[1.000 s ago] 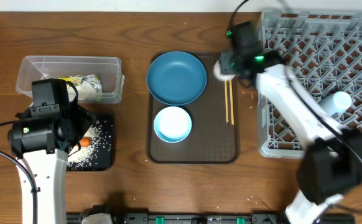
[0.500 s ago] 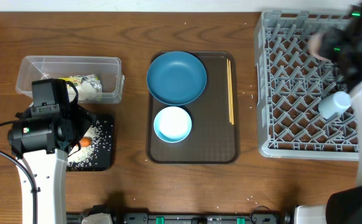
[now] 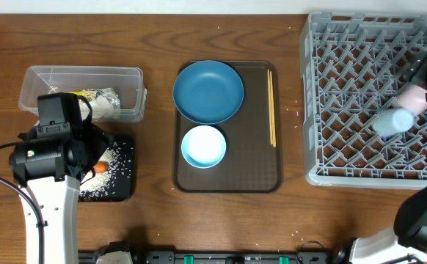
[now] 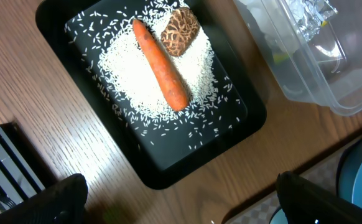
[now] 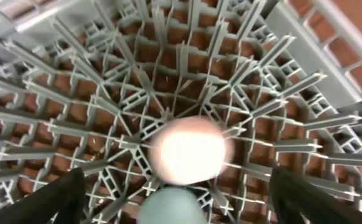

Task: Sort waste into correct bins and load items into the dishwasher rack
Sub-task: 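Place the white cup in the rack beside the blue cup, then move the right gripper to the light-blue bowl and grasp its rim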

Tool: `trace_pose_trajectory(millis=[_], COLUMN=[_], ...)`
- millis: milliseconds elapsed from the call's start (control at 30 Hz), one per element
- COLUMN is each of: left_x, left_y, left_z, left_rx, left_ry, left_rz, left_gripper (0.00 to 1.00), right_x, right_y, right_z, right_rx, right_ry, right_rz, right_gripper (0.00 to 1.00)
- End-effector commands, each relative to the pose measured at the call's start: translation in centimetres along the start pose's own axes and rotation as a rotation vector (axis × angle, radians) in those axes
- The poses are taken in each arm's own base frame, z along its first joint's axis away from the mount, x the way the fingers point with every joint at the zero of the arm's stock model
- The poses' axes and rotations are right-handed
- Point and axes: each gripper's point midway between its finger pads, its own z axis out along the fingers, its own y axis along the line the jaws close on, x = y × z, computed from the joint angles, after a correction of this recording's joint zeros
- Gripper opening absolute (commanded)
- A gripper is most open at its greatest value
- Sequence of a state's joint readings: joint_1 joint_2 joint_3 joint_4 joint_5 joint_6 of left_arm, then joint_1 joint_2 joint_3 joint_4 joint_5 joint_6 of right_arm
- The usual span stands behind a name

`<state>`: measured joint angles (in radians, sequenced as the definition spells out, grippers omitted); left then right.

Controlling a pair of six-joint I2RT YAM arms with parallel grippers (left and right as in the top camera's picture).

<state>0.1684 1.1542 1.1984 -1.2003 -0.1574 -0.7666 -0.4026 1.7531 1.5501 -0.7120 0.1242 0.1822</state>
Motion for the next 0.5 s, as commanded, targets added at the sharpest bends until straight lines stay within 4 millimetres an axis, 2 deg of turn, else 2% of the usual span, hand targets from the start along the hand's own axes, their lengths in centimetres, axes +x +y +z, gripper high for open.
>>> trace_pose_trajectory(millis=[0,67,167,333,467], left_x=[-0.1,-0.1,-0.1,-0.1,-0.1], left_y=[0.3,0.3,0.3,0.3,0.3], left_z=[0.1,0.1,0.1,0.1,0.1], left_rx=[-0.016,-0.016,-0.016,-0.016,-0.016], left_ry=[-0.004,-0.004,-0.004,-0.004,-0.004], left_rz=[-0.019,-0.019,-0.019,-0.019,-0.019], left_gripper=[0.98,0.98,0.98,0.98,0.98], right_x=[-0.4,-0.7,-1.3,-2.4,-1.2], right_y=[-0.1,0.3,2.3,7.1,12.6], right_z=[-0.2,-0.9,-2.9,-9.2,-14.9], right_rx=[-0.002,-0.024,-0.138,-0.375,-0.571], right_ry=[-0.011,-0.022,-0.050,-0.138,-0.177], right_rz=[0.000,0.002,-0.002,-0.041,-0.135], right_gripper=[0.89,0.90,0.92,0.95,0.99])
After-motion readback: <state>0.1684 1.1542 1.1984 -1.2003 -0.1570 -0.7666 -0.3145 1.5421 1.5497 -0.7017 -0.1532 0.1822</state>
